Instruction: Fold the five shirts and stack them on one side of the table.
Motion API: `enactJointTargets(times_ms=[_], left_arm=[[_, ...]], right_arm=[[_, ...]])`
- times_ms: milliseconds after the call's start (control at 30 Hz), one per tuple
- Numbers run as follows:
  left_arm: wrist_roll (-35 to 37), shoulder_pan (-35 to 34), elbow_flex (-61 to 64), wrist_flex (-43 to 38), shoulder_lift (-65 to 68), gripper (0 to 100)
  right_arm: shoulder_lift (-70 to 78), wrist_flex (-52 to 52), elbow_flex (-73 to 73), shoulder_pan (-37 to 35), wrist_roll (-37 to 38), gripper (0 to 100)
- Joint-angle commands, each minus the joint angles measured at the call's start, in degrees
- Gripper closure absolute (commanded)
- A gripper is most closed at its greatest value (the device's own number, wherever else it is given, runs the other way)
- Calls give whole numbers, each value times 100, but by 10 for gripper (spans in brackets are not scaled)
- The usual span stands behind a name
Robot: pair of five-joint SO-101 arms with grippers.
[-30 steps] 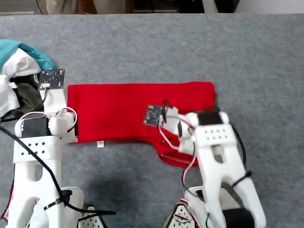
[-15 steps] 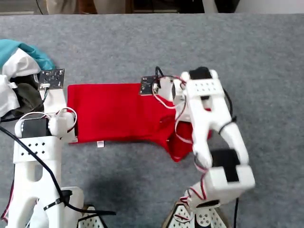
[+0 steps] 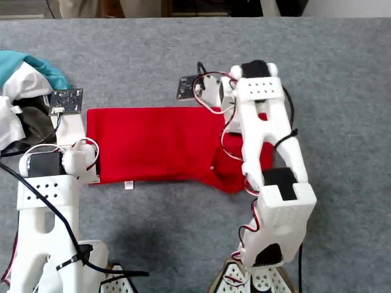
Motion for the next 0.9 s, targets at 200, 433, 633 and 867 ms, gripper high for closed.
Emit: enactJointTargets(times_ms=[200, 433, 633, 867], left_arm=[[-35, -44, -79, 35, -110, 982], [-35, -44, -70, 35, -110, 982], [-35, -26, -105, 0, -110, 982], [-35, 0, -70, 0, -101, 982]], right_arm=[[-400, 967, -338, 286, 79, 801], [-2316, 1415, 1095, 180, 413, 942], [-4470, 545, 4418, -356, 615, 887], [-5464, -703, 6967, -1218, -237, 825]])
